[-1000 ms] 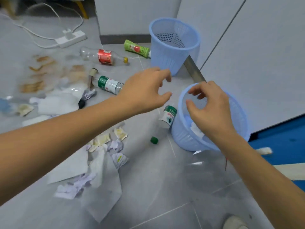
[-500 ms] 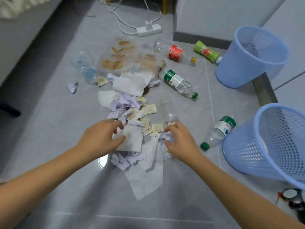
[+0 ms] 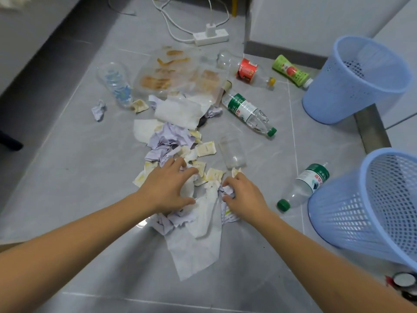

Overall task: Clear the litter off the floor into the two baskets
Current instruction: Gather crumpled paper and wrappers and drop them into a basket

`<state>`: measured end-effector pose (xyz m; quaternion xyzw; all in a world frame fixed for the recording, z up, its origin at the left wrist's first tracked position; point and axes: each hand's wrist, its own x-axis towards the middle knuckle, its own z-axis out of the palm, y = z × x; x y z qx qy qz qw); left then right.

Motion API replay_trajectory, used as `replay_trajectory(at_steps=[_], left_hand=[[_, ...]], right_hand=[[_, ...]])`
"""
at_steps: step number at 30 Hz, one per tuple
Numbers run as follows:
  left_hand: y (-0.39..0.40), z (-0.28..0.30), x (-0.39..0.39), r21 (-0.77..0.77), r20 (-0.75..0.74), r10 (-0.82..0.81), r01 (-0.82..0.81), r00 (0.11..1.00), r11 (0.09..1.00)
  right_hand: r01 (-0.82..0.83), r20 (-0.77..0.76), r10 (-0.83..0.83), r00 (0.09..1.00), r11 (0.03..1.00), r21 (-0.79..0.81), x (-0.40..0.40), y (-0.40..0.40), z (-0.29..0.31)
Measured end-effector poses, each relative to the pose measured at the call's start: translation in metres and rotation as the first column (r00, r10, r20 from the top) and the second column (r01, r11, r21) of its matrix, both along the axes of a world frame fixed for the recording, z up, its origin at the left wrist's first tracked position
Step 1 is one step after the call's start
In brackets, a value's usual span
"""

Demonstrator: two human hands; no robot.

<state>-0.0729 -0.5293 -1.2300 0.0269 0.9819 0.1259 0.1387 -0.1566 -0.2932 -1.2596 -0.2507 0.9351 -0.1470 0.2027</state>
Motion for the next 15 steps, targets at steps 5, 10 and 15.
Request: replay_trajectory(at_steps=[5,10,15], left_hand=[[-0.003,-0.013,0.005,-0.024,0.105,-0.026,0.029,0.994,0.999],[-0.007,-0.019,0.026,0.167,-0.022,0.086,-0.081,0.996,0.983],[-0.025,-0.008,0.035,0.303,-0.118,0.223,-0.179,0.968,0.936]], right_hand=[[0.048,0.022,-0.047,0.999,0.998,-0.048,0.003,0.008,0.0],[0.043,0.008,-0.043,0.999,0.996,-0.08,0.006,0.01,0.002],[0.03,-0.009,-0.031,0.999,0.994,-0.105,0.007,0.008,0.015]])
